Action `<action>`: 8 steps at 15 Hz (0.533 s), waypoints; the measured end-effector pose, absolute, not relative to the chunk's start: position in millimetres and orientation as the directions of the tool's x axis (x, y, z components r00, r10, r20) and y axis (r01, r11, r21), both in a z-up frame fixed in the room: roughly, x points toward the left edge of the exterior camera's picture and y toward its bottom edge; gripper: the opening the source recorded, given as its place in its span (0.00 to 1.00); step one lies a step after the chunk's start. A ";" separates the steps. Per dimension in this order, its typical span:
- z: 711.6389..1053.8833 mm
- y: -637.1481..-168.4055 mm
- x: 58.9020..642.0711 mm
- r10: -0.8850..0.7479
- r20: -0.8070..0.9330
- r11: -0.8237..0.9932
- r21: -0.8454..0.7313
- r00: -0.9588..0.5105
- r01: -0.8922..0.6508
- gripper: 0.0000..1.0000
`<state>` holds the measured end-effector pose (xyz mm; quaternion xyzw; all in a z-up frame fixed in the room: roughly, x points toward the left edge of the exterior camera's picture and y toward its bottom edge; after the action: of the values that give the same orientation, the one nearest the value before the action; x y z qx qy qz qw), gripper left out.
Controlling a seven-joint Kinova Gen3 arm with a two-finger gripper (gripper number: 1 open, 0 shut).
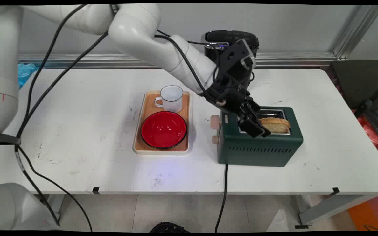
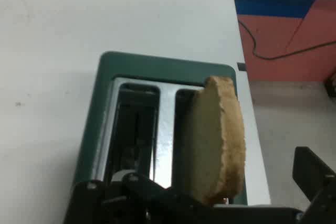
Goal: Press the toaster switch
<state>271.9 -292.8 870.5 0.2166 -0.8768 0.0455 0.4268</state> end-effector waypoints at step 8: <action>906.2 -295.4 311.7 -0.306 0.777 0.899 0.045 -0.551 -0.435 1.00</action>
<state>311.7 -295.4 906.2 0.2112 -0.8772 0.0764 0.4243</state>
